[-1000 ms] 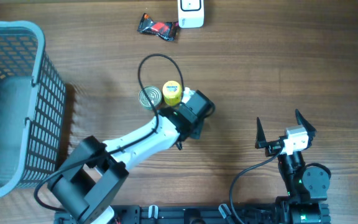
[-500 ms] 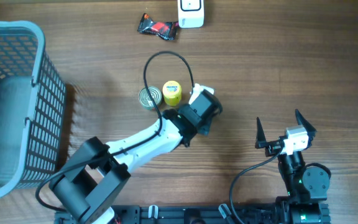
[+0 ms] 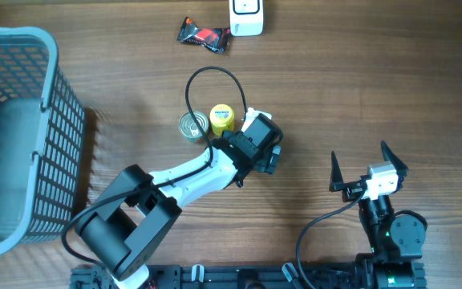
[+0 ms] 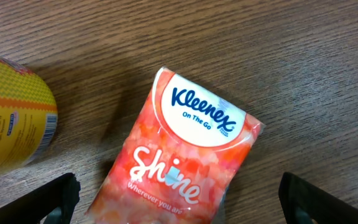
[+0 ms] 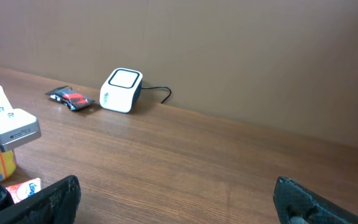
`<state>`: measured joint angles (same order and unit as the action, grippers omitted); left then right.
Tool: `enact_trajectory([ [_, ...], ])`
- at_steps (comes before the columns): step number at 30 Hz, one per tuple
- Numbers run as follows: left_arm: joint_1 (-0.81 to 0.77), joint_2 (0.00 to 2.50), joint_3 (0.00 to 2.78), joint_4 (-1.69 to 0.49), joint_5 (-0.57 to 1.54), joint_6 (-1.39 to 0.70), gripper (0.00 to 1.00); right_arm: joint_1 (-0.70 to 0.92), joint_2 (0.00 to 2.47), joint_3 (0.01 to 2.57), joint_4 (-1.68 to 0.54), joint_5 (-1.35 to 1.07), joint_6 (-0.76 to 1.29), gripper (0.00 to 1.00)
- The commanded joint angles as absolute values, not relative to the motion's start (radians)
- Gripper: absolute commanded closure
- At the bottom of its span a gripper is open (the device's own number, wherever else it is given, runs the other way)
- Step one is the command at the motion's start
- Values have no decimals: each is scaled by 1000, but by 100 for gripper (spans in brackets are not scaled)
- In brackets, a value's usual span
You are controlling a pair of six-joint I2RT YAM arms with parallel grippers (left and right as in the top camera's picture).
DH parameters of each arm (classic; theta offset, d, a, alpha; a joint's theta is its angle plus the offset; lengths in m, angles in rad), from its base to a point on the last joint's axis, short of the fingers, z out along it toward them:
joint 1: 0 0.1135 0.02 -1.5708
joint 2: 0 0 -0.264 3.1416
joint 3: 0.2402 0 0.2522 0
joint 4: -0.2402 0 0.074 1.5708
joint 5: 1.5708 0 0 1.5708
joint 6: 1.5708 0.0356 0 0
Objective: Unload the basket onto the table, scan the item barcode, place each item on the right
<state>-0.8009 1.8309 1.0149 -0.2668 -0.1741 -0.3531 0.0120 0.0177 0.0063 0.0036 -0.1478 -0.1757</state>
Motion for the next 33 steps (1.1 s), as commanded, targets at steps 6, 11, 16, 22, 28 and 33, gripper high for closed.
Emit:
enact_trajectory([
  [6, -838, 1652, 1036, -269, -89, -355, 0, 16, 18, 5, 7, -135, -157, 0],
  [11, -886, 1565, 1036, -282, -87, -395, 0, 16, 18, 5, 7, -135, -157, 0],
  [16, -888, 1466, 1037, -278, -96, -438, 0, 16, 18, 5, 7, -135, -157, 0],
  [22, -888, 1352, 1036, -278, -213, -437, 0, 16, 18, 5, 7, -135, -157, 0],
  [28, -888, 1217, 1036, -336, -358, -426, 0, 16, 18, 6, 44, -234, -19, 0],
  [33, -887, 1080, 1036, -406, -563, -427, 0, 15, 43, 15, 9, -487, 249, 0],
])
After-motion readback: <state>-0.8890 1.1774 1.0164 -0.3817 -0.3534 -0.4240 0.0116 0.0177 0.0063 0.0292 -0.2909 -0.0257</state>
